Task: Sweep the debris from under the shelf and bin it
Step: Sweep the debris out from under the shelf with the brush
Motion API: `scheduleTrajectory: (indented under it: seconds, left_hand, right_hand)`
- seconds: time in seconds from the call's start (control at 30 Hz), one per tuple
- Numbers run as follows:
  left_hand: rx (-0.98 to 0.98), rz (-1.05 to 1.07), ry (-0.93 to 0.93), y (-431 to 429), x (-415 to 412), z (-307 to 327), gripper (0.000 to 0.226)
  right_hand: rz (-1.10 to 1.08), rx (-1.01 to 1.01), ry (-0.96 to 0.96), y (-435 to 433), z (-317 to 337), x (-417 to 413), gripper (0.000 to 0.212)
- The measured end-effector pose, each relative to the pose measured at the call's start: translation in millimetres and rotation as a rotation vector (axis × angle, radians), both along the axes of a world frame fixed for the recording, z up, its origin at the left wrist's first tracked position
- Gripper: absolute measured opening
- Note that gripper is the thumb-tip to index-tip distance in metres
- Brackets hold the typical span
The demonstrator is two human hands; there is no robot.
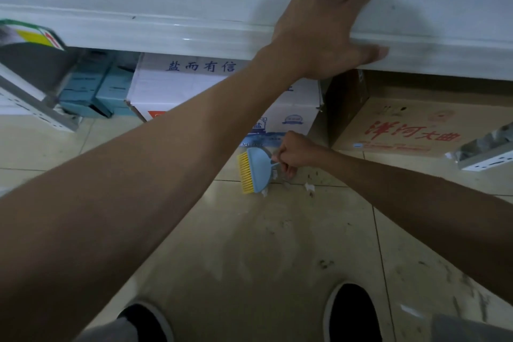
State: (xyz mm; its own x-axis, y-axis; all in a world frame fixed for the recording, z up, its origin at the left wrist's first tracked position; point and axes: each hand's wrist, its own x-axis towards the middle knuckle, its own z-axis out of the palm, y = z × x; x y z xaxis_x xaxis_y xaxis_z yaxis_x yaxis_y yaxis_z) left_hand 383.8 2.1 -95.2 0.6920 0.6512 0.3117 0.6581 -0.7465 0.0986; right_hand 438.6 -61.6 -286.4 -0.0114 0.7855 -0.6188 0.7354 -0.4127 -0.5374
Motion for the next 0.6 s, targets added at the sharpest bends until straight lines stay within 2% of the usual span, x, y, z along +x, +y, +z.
scheduleTrajectory:
  seconds: [0.17, 0.3, 0.43, 0.6]
  left_hand:
    - [-0.063, 0.004, 0.051, -6.6, -2.1, 5.2, 0.089]
    - [-0.104, 0.008, 0.073, -9.2, -2.9, 6.6, 0.089]
    - [-0.156, 0.005, 0.052, -7.6, -2.4, 11.1, 0.088]
    - [-0.155, 0.002, 0.061, -6.8, -0.6, 9.0, 0.088]
  right_hand:
    - [0.051, 0.008, -0.118, -7.3, 7.1, -7.1, 0.017]
    - [0.016, 0.038, -0.188, -18.4, 11.7, -16.9, 0.024]
    - [-0.136, 0.011, -0.129, -28.8, 5.9, -16.2, 0.042]
    - [-0.131, 0.034, -0.178, -41.1, 4.8, -2.3, 0.03]
